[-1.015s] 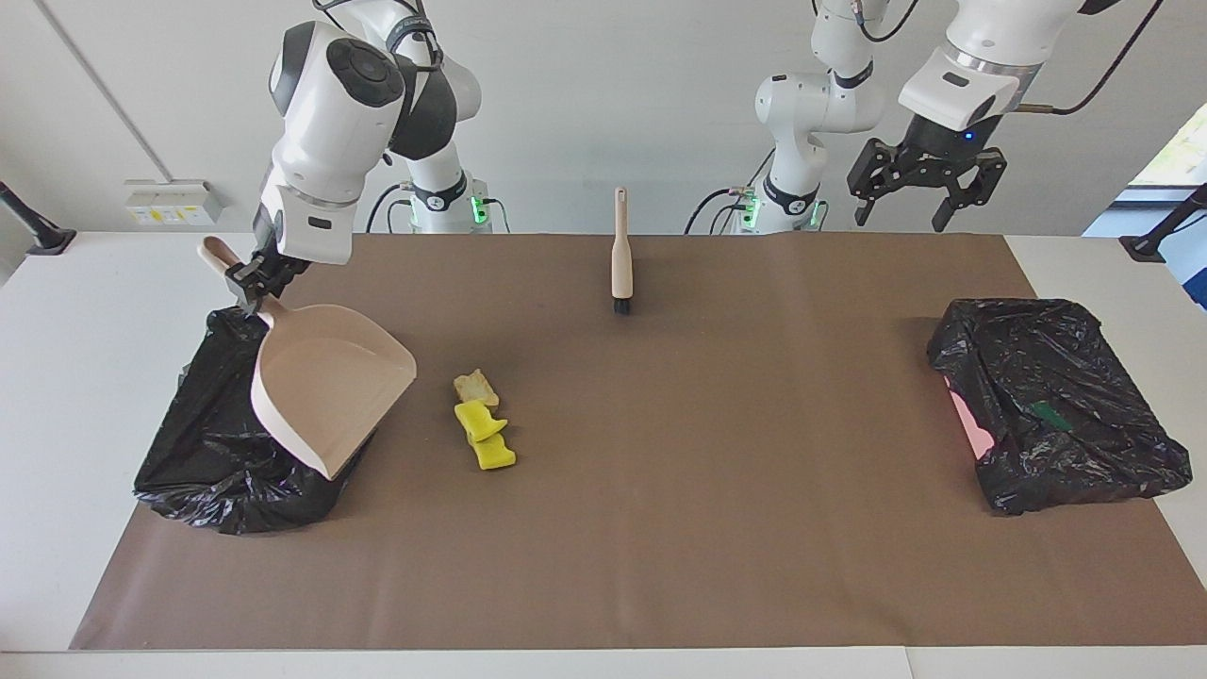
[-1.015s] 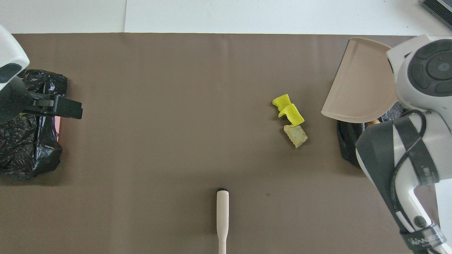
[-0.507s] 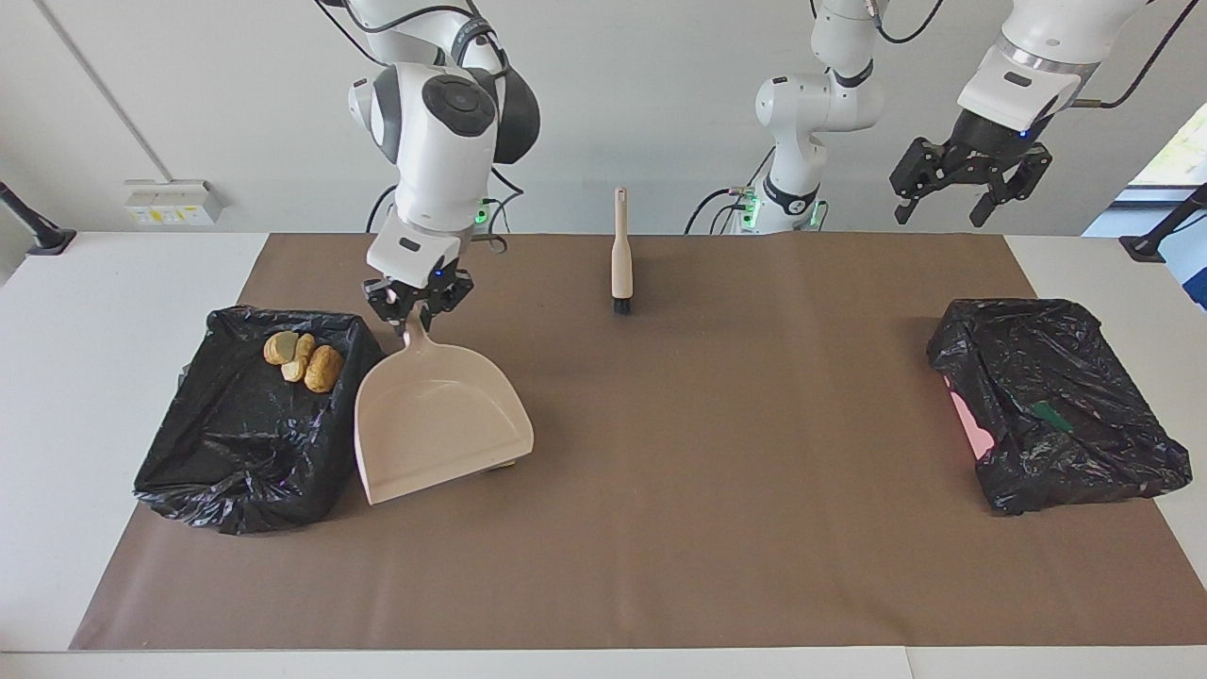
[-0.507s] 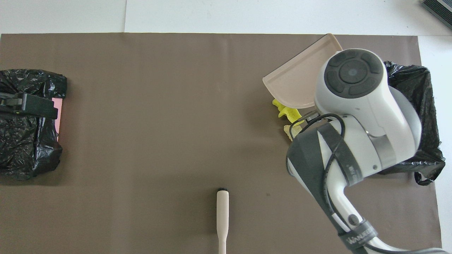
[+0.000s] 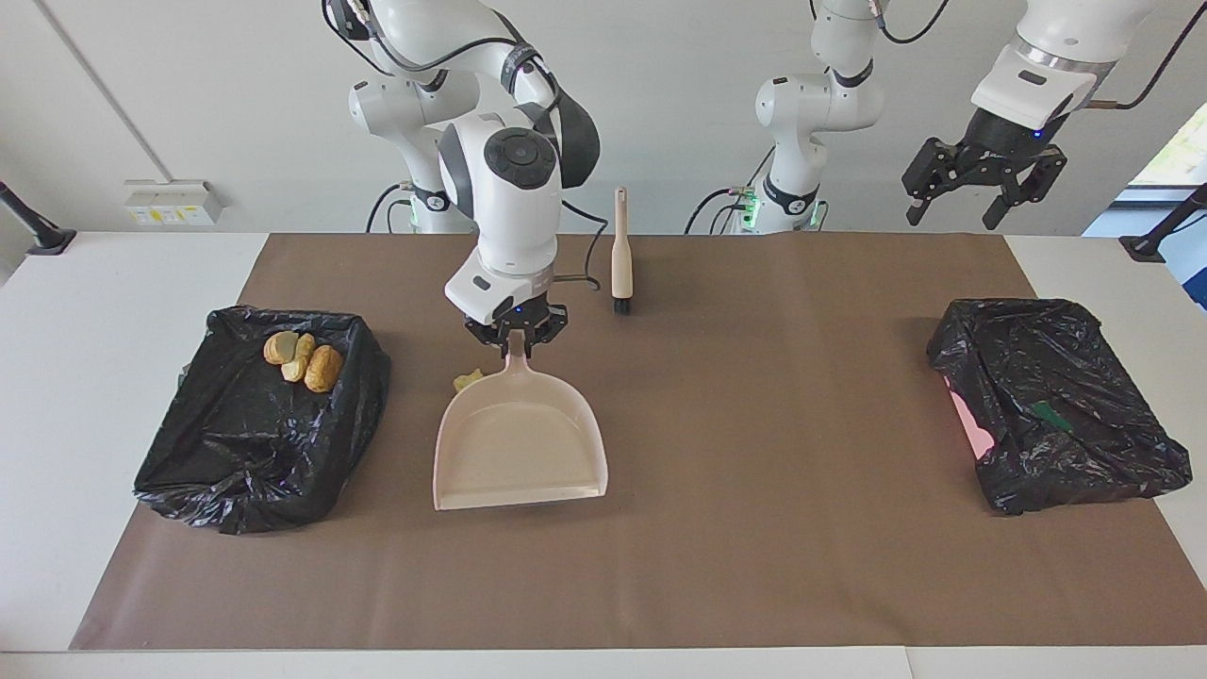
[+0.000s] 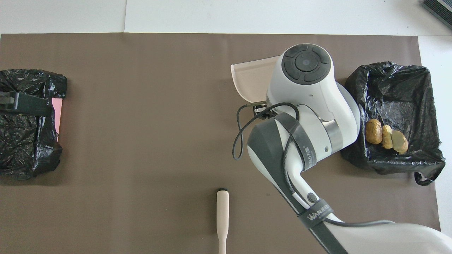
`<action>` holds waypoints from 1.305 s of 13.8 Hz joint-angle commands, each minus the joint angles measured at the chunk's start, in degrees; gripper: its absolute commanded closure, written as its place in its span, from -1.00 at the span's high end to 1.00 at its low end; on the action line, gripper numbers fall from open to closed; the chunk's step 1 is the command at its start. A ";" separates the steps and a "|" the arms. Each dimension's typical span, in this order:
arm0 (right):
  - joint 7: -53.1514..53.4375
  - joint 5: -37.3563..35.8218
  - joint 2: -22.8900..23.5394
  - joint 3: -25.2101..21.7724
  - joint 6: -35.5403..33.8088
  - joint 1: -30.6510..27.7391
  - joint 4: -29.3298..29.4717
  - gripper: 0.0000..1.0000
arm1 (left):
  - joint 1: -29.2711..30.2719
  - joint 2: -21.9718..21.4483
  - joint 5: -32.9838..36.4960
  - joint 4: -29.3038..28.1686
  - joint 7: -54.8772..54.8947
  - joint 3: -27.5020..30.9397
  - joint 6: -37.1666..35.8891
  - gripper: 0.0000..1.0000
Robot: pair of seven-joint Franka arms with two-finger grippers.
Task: Sweep and dump trash in bin
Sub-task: 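Return the dustpan to the table center with the right gripper and release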
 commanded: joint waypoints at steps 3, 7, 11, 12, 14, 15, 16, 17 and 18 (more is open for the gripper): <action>10.23 8.20 8.50 0.04 2.27 2.08 9.23 -1.00 | 0.46 -1.48 -0.69 -2.12 2.29 -0.19 0.87 1.00; 15.87 8.64 13.87 0.04 8.24 6.12 11.00 -1.00 | -4.28 -1.74 -0.25 -2.12 1.94 5.07 0.34 1.00; 15.17 9.00 14.76 0.39 12.03 7.01 9.42 -1.00 | -6.92 -1.66 -0.16 -2.21 1.68 8.08 0.17 1.00; 14.47 9.17 14.76 0.48 12.29 6.92 8.98 -1.00 | -6.57 -1.65 -0.16 -2.21 1.94 8.08 -0.44 1.00; 12.28 9.35 14.15 0.48 14.30 7.00 6.27 -0.99 | -6.40 -1.65 -0.25 -2.21 1.86 8.08 -0.36 1.00; 12.18 9.26 13.45 0.48 15.36 7.00 4.51 -0.95 | -6.40 -1.65 -0.25 -2.21 1.85 7.99 -0.36 1.00; 11.92 9.35 12.92 0.48 15.54 7.09 3.45 -0.88 | -6.48 -1.65 -0.25 -2.21 1.85 7.99 -0.36 1.00; 11.48 9.35 12.39 0.48 15.55 7.09 2.57 -0.87 | -6.66 -1.65 -0.25 -2.21 1.68 7.99 -0.45 1.00; 11.13 9.35 12.21 0.48 15.46 7.09 2.04 -0.81 | -6.75 -1.65 -0.16 -2.21 1.50 7.99 -0.45 1.00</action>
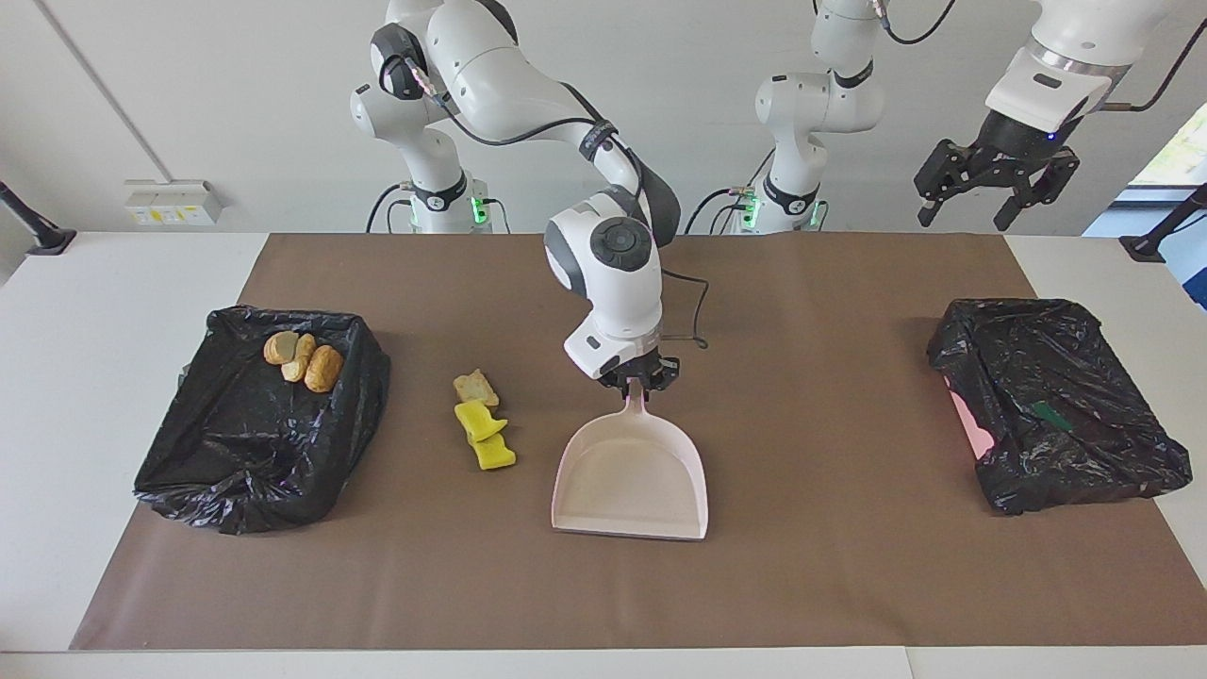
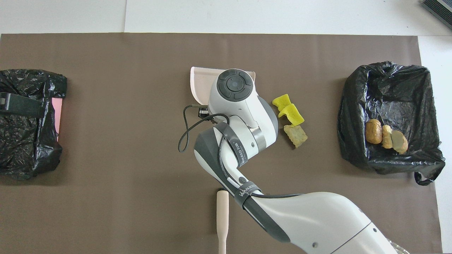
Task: Sweep and dump trash in bin
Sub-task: 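Return the dustpan to the table center with the right gripper and release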
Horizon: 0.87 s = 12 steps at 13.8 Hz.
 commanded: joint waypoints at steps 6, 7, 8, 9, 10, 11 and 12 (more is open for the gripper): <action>-1.44 0.26 -4.32 0.46 0.54 -0.01 -4.07 1.00 | -1.36 -1.57 -0.23 -1.73 0.15 0.56 -0.55 1.00; -1.43 0.52 -5.72 0.46 -0.33 0.08 -4.34 1.00 | -1.36 -1.57 -0.40 -1.81 0.06 0.39 -0.38 1.00; -1.52 0.61 -7.12 0.46 -1.99 -0.01 -4.77 1.00 | -1.45 -1.57 -0.49 -1.81 0.06 0.30 -0.29 1.00; -1.52 0.79 -9.23 0.46 -3.49 -0.01 -5.74 1.00 | -1.45 -1.48 -0.49 -1.81 0.24 0.30 0.24 1.00; -1.69 0.96 -11.77 0.46 -4.63 -0.01 -7.83 1.00 | -1.36 -1.48 -0.49 -1.73 0.59 0.30 0.59 1.00; -1.60 1.14 -14.76 0.55 -5.34 0.08 -10.55 1.00 | -1.36 -1.40 -0.49 -1.73 0.68 0.30 1.12 1.00; -1.60 1.23 -18.18 0.81 -6.04 0.08 -13.89 1.00 | -1.45 -1.40 -0.58 -1.73 0.77 0.21 1.38 1.00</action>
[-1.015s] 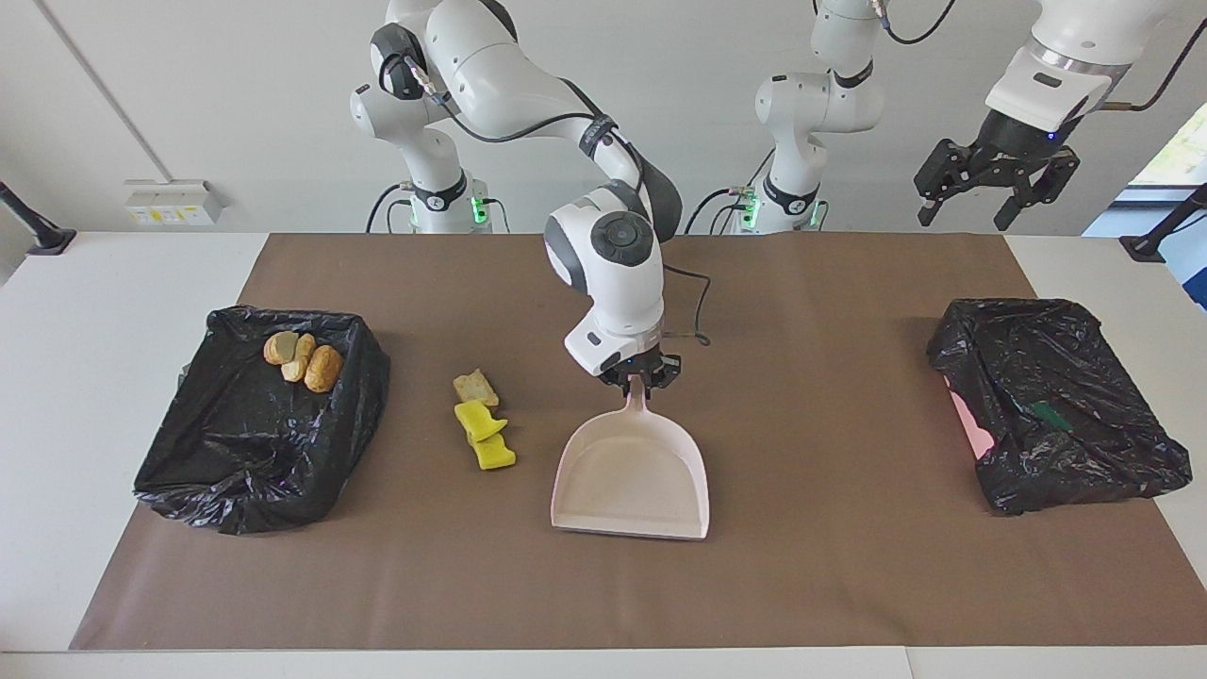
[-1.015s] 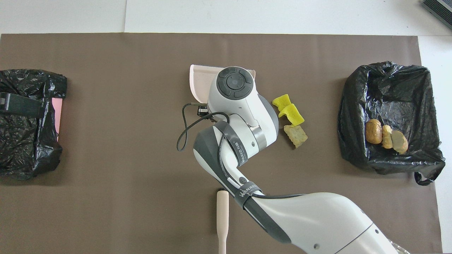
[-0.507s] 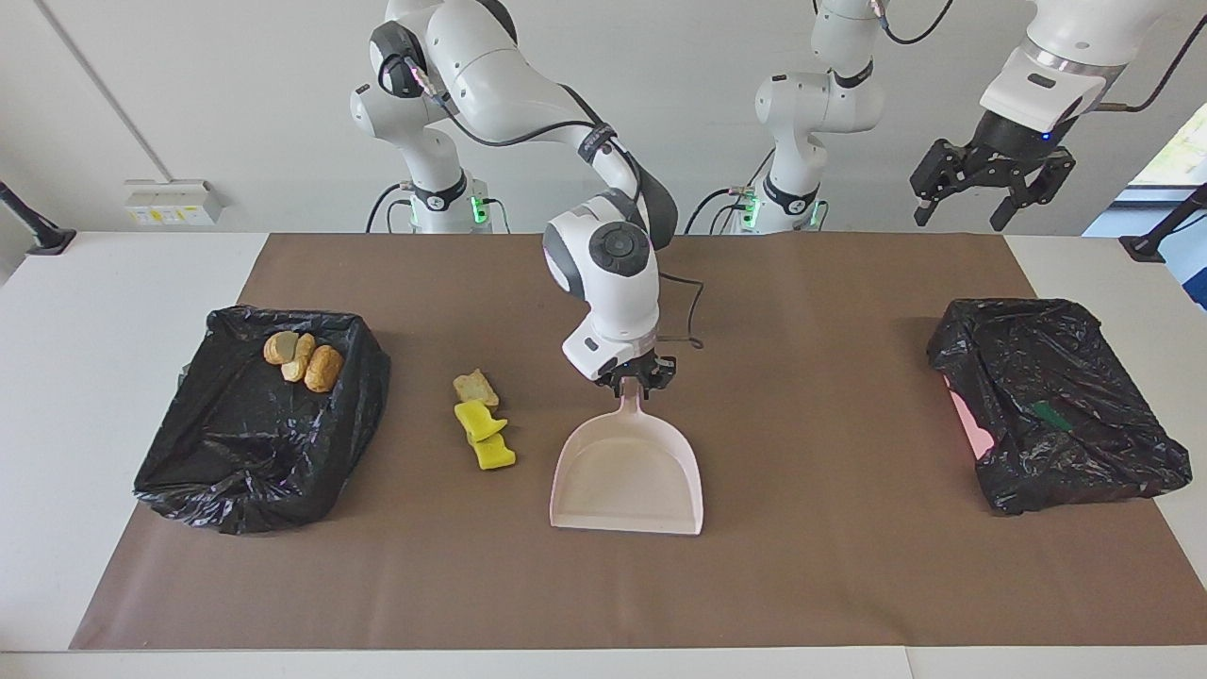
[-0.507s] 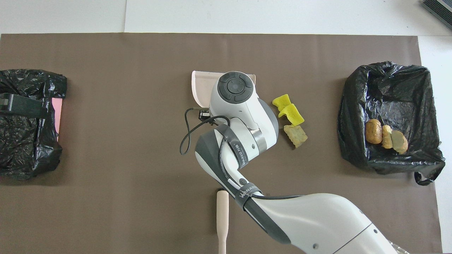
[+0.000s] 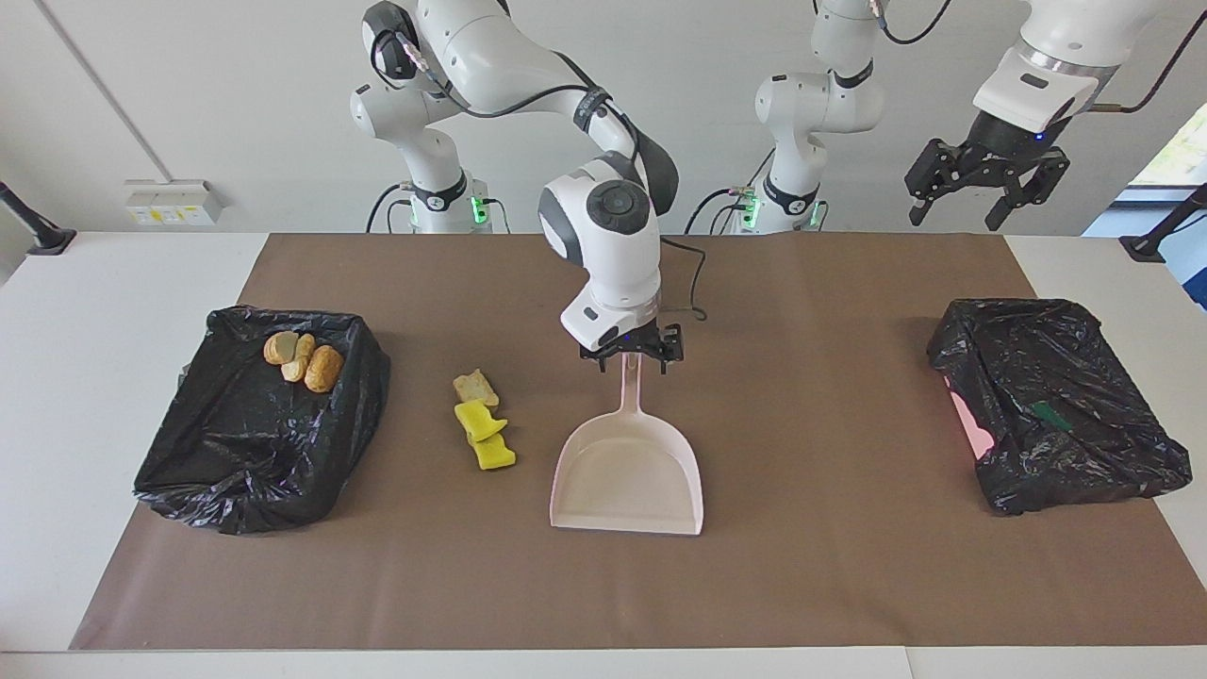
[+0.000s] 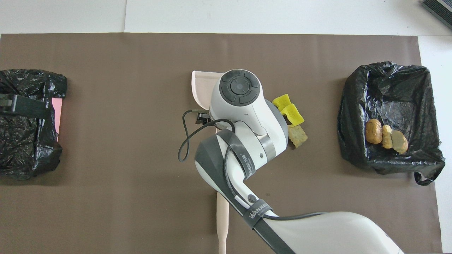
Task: Sweep and dump trash in bin
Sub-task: 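Return the dustpan to the table center with the right gripper and release, then grasp the dustpan with the left gripper while the right gripper grasps the brush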
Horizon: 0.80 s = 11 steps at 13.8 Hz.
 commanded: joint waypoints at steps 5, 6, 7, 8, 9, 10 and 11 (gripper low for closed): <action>0.41 2.79 -22.85 4.22 -1.32 1.98 -28.03 1.00 | -2.56 -0.33 -0.72 -1.78 0.81 0.51 5.58 1.00; 0.41 5.24 -25.66 4.22 -0.35 3.04 -32.25 1.00 | -2.65 -0.24 -0.72 -1.87 1.33 0.51 7.15 1.00; 0.50 7.26 -28.21 4.31 1.40 4.10 -36.73 1.00 | -2.74 0.10 -0.81 -2.65 1.34 0.51 9.51 1.00; 0.59 9.55 -30.15 4.31 3.07 5.67 -39.91 1.00 | -3.35 0.89 -0.89 -3.01 1.42 0.51 10.93 1.00; 1.02 10.79 -30.87 4.40 3.61 7.52 -42.37 1.00 | -3.44 1.68 -0.89 -2.93 1.68 0.51 11.64 1.00; 2.60 10.89 -30.88 4.40 4.31 9.45 -44.49 1.00 | -4.22 2.99 -0.98 -2.93 2.82 0.51 13.47 1.00; 4.09 10.98 -31.05 4.40 5.71 11.64 -46.68 1.00 | -5.10 4.57 -0.98 -2.93 4.14 0.51 15.58 1.00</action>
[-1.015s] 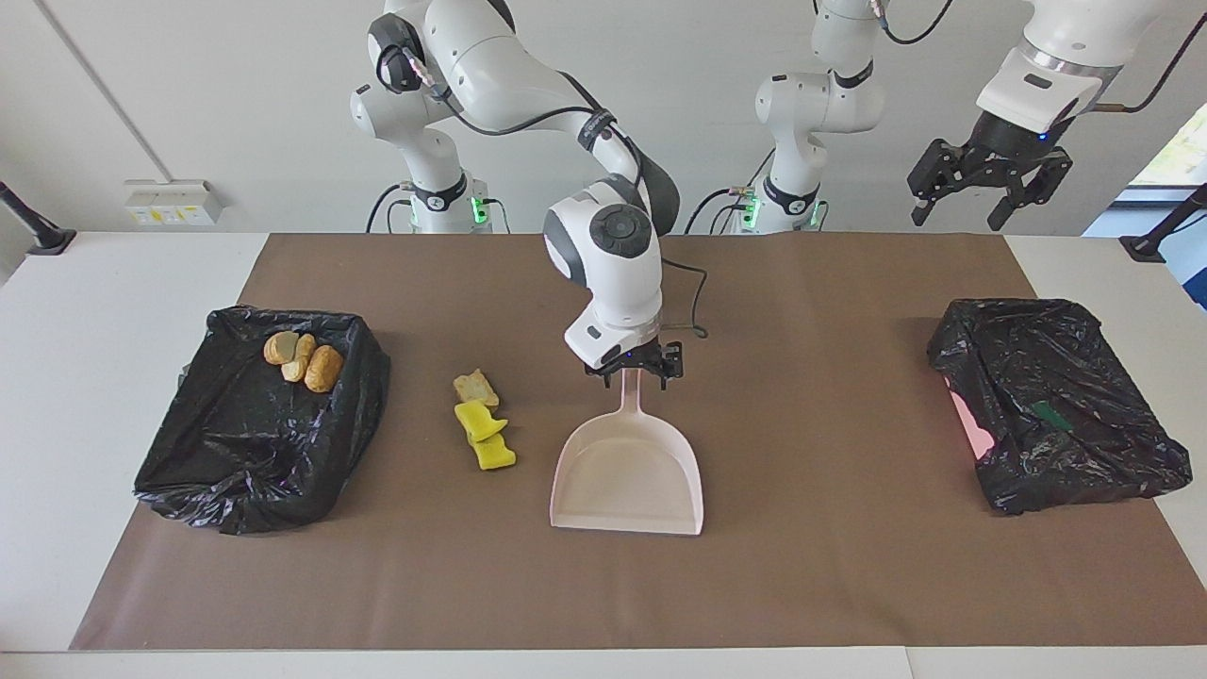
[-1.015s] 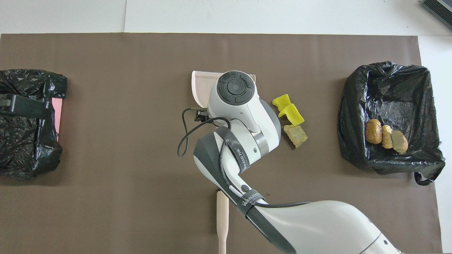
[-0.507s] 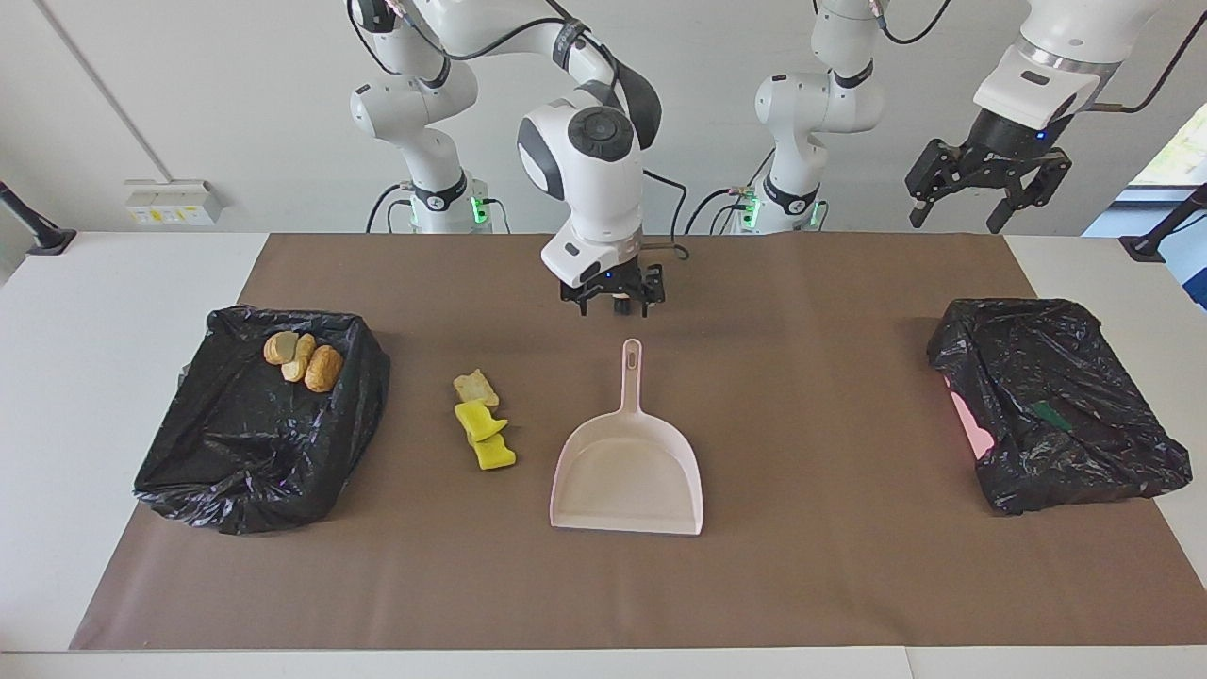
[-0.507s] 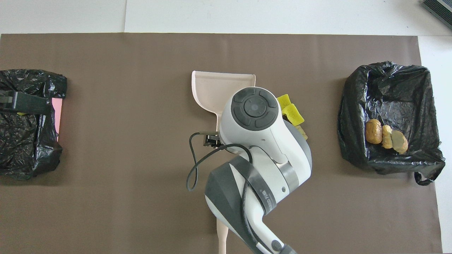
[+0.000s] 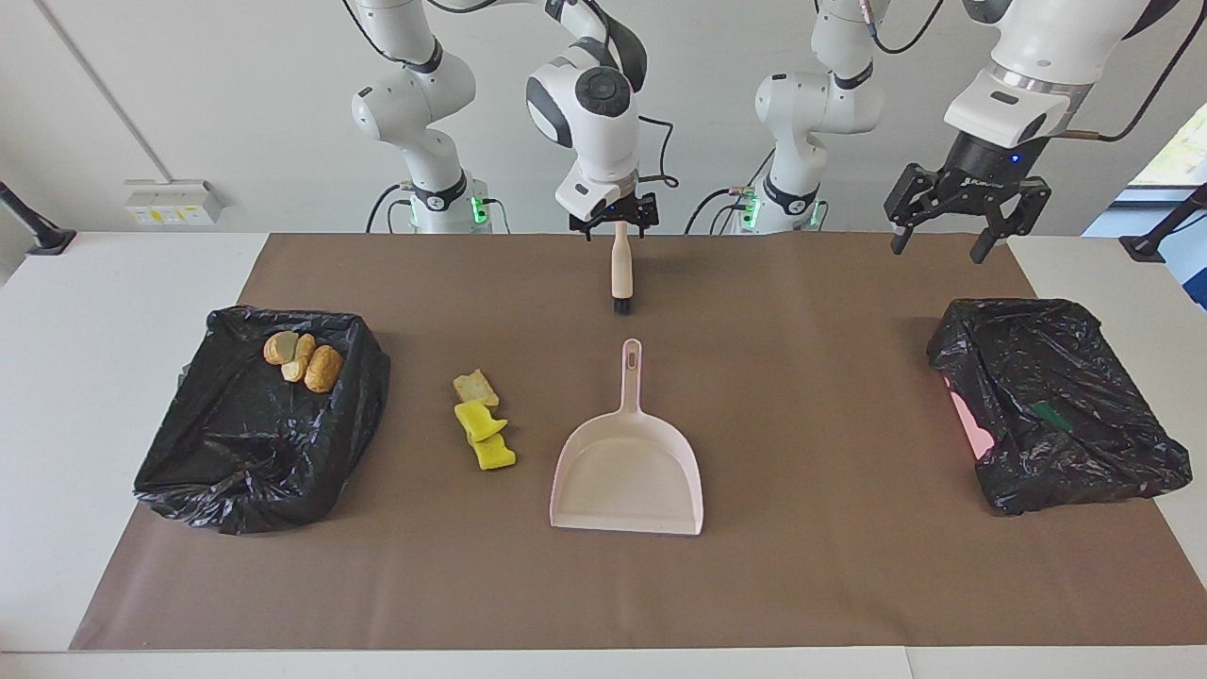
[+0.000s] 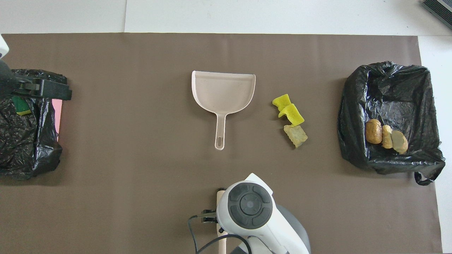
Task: Sweep and dump trash in bin
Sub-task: 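Grasp the dustpan with the left gripper while the right gripper grasps the brush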
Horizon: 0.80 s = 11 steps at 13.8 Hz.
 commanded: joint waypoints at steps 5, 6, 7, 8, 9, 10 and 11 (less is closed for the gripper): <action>7.36 7.02 -3.14 0.11 14.49 11.12 -16.21 1.00 | -3.97 10.29 -0.26 0.34 4.59 0.48 13.37 1.00; 7.36 7.81 -3.40 0.11 14.32 11.39 -16.83 1.00 | -5.62 11.97 -0.08 0.69 4.42 0.22 15.04 1.00; 7.62 8.34 -3.66 0.11 14.23 11.48 -16.92 1.00 | -7.55 13.11 -0.08 0.61 4.07 0.22 16.02 1.00; 7.71 9.05 -3.58 0.11 14.32 11.48 -16.92 1.00 | -8.97 13.30 -0.25 0.34 4.07 0.22 17.07 1.00; 7.71 9.23 -3.58 0.11 14.49 11.48 -16.92 1.00 | -10.98 13.30 -0.43 -0.44 3.81 0.22 18.04 1.00; 7.71 9.23 -3.40 0.11 14.67 11.40 -16.92 1.00 | -12.74 13.56 -0.43 -1.67 2.24 0.22 18.31 1.00; 7.71 9.23 -3.40 0.11 14.67 11.40 -16.92 1.00 | -14.59 14.35 -0.43 -2.72 -1.61 0.22 19.35 1.00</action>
